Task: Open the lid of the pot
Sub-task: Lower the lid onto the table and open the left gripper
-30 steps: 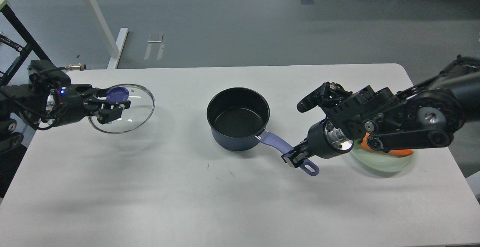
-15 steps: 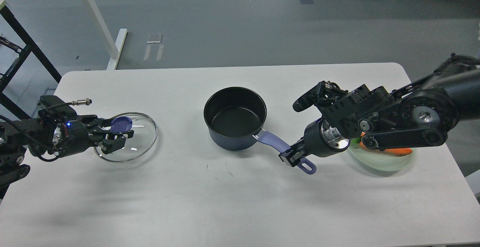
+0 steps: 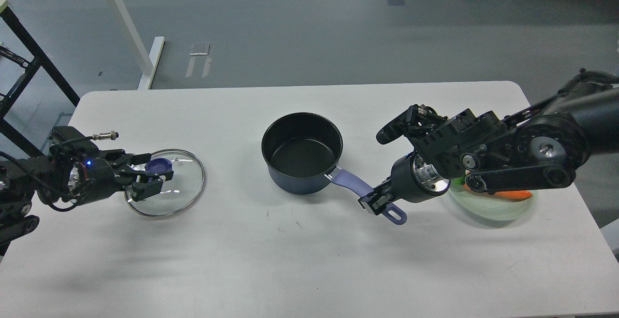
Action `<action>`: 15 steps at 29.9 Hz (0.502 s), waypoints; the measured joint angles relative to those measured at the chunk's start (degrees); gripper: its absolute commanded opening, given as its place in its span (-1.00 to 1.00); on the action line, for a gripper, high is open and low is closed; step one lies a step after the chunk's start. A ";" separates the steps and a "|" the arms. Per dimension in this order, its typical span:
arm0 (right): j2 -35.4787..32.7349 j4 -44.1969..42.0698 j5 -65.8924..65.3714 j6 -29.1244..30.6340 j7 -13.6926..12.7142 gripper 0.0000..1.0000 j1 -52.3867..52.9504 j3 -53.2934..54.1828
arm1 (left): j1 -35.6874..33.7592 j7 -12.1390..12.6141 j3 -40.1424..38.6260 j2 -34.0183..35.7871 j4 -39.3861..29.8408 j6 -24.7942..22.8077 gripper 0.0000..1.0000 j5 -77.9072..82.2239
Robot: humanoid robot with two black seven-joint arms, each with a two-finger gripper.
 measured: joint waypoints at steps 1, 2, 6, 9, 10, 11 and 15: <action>0.00 0.00 0.01 0.00 0.00 -0.48 0.00 0.00 | -0.01 0.00 0.00 0.03 0.00 0.01 0.55 0.00; 0.00 0.00 0.06 0.01 -0.01 -0.47 0.00 0.00 | -0.03 0.00 0.00 0.05 0.00 0.01 0.60 0.00; -0.38 0.14 0.33 0.23 -0.01 0.06 0.00 -0.06 | -0.60 0.00 -0.75 0.26 0.00 0.02 0.88 -1.08; -0.88 0.17 0.41 0.33 -0.08 0.47 0.00 -0.15 | -1.32 0.00 -3.08 0.54 0.00 0.02 0.98 -5.23; -1.06 0.17 0.45 0.32 -0.08 0.58 -0.03 -0.15 | -1.51 0.00 -4.21 0.60 0.00 0.02 0.98 -7.75; -1.17 0.16 0.49 0.29 -0.07 0.73 -0.09 -0.08 | -1.62 0.00 -5.11 0.64 0.00 -0.02 0.98 -10.61; -1.44 0.05 0.60 -0.04 0.10 0.90 -0.23 1.06 | -2.94 0.00 -6.61 0.69 0.38 -0.43 0.98 -21.52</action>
